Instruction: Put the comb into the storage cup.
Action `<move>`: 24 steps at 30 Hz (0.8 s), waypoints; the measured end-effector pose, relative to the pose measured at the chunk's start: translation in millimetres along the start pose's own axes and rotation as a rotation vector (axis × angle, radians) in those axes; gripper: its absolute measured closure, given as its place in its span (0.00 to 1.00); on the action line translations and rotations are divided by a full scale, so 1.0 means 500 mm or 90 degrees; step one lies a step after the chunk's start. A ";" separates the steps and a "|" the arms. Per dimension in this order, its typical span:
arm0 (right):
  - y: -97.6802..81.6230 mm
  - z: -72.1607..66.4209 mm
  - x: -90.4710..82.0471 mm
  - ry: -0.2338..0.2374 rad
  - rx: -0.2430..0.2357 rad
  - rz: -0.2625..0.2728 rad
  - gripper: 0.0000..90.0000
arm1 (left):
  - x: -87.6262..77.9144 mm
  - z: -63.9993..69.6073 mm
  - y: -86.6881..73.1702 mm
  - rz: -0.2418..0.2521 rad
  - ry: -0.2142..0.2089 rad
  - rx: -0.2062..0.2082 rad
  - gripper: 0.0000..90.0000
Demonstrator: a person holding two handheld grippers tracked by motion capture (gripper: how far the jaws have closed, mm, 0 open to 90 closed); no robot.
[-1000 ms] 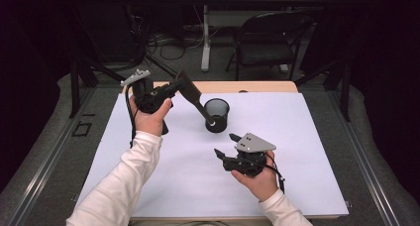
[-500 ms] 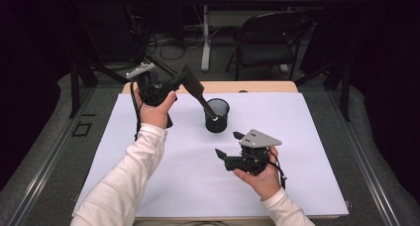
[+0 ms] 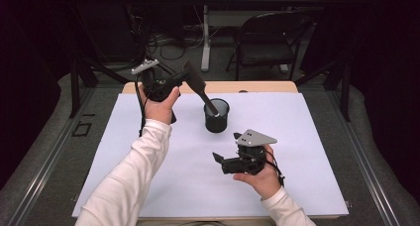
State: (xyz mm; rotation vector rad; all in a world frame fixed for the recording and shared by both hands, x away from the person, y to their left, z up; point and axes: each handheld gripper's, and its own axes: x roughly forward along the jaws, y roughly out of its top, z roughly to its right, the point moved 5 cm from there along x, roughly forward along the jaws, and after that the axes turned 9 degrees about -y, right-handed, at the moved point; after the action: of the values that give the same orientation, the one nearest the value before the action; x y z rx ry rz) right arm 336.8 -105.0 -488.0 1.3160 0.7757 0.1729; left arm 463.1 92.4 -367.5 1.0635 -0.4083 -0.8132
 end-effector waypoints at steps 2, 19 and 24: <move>0.001 -0.002 -0.002 0.009 -0.007 0.003 0.05 | 0.004 0.000 0.001 0.001 0.002 0.000 0.94; 0.000 0.003 0.007 0.013 0.016 -0.008 0.08 | 0.026 0.005 0.004 0.005 0.028 0.018 0.94; 0.000 0.002 0.012 0.016 0.019 -0.005 0.01 | 0.030 -0.001 0.002 0.005 0.038 0.016 0.94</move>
State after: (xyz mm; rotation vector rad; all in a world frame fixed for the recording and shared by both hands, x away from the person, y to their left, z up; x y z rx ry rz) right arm 342.0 -102.6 -490.7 1.3401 0.8079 0.1727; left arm 473.6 81.4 -368.1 1.1067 -0.3729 -0.7691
